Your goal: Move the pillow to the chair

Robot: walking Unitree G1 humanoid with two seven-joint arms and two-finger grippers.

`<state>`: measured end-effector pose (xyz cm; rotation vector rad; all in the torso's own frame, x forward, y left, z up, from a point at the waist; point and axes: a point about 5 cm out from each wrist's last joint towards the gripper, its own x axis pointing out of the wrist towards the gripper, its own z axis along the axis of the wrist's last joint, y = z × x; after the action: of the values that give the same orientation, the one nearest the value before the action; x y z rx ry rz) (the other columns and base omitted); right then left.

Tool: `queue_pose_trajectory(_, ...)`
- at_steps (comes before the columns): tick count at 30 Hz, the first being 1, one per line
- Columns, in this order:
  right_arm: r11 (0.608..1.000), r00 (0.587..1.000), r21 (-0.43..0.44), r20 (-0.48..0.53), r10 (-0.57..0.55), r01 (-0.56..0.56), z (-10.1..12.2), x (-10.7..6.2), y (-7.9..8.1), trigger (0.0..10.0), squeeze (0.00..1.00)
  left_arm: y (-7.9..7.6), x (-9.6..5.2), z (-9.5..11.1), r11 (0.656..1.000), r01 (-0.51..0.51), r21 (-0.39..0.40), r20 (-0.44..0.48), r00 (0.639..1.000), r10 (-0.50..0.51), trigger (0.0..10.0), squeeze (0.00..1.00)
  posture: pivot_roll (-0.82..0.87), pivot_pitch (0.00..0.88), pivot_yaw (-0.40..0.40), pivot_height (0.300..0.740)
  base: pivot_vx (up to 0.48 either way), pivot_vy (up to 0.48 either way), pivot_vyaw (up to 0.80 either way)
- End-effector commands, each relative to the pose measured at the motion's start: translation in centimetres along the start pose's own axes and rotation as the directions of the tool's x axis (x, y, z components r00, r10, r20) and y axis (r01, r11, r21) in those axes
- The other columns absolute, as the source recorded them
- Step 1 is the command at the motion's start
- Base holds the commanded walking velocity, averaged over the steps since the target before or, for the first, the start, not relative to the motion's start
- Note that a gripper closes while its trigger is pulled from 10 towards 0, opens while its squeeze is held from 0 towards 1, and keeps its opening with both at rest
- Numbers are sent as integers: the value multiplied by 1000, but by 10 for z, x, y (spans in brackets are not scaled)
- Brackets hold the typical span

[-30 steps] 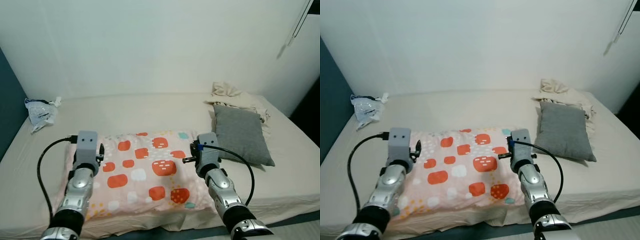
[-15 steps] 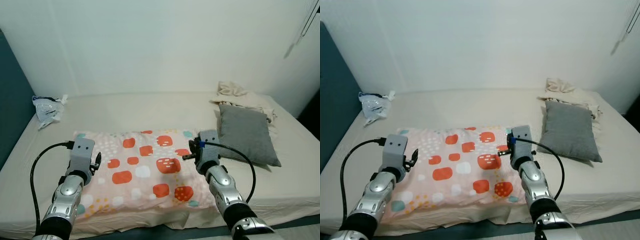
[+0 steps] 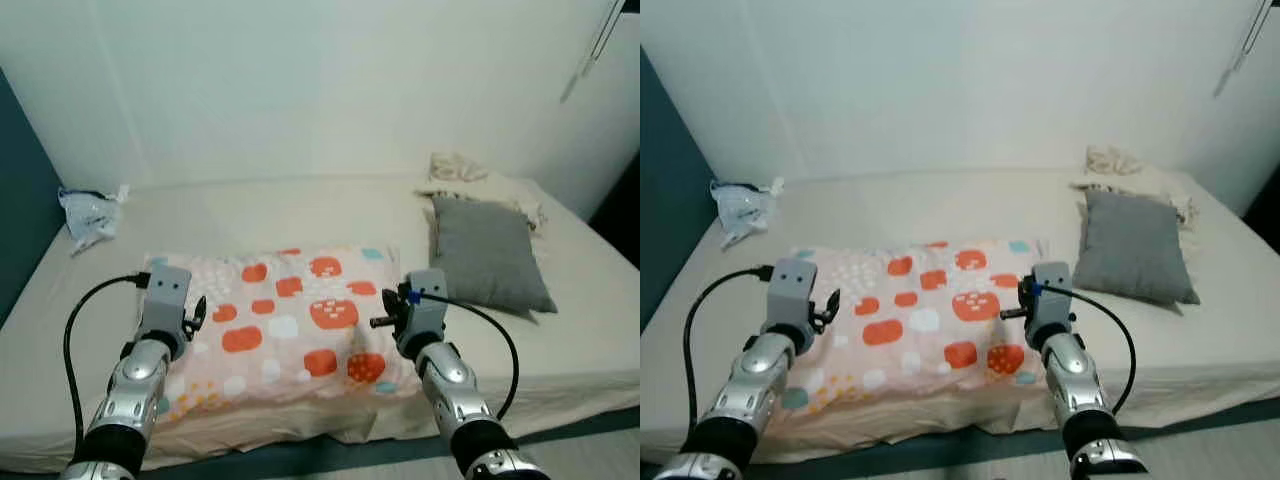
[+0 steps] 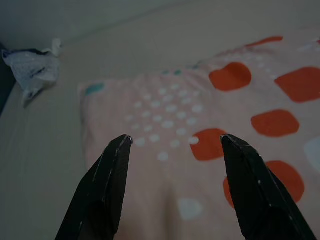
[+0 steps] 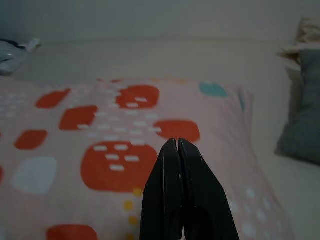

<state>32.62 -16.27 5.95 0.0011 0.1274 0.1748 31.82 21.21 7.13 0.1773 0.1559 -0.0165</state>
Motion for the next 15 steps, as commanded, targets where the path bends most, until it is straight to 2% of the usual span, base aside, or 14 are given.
queue_pose_trajectory(1, 1000, 1000, 10, -13, -10, 10, -3, -1, 1, 10000, 0, 2, 0, -1, 1000, -3, -13, -17, 1000, 3, 10000, 0, -54, 60, 1, 642, 0, 0, 0)
queue_pose_trajectory(9, 1000, 1000, 9, -6, -11, 11, -1, -1, 0, 10000, 0, 2, 1, 1, 999, -5, -53, -33, 999, 3, 10000, 0, -53, 67, 7, 642, 0, 0, 0)
queue_pose_trajectory(15, 998, 1000, 53, 3, 14, -14, 0, -2, -1, 10000, 0, -4, 4, 5, 993, 17, -115, -34, 999, -21, 10000, 0, -53, 80, 7, 637, 0, 0, 0)
